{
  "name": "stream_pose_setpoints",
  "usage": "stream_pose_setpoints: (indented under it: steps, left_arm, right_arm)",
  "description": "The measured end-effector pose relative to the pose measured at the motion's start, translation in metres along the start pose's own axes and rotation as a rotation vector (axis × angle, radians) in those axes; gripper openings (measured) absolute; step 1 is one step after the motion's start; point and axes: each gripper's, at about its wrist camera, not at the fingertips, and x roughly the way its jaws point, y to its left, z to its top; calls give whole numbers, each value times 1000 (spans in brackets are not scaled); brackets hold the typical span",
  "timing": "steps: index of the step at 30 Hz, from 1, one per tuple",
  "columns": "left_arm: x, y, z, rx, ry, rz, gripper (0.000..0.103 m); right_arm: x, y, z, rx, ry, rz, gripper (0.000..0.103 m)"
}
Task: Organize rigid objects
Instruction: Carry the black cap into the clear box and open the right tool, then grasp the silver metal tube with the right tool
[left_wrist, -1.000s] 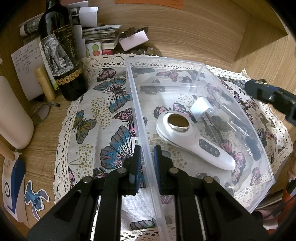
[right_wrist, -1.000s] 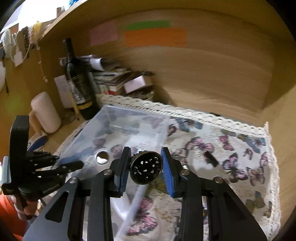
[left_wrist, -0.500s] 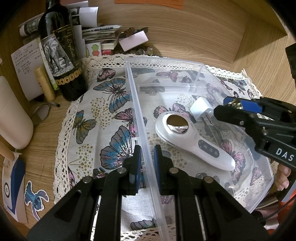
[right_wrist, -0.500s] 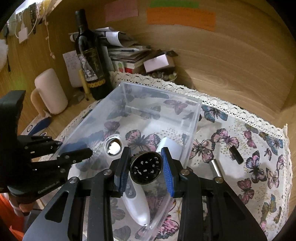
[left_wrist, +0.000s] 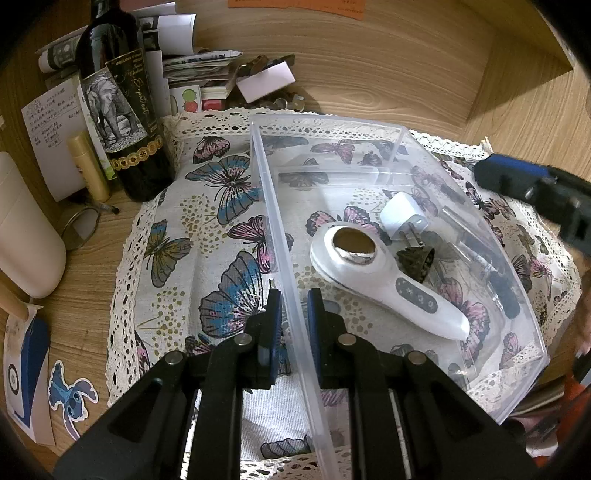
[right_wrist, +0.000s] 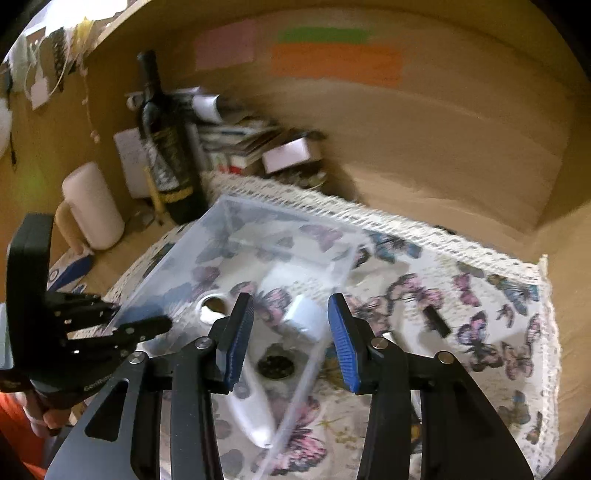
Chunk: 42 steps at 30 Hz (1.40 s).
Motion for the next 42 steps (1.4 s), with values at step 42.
stream_pose_setpoints:
  steps: [42]
  left_arm:
    - [0,-4,-1,14,1,10,14]
  right_arm:
    - [32,-98,-59,185,161,-145,14]
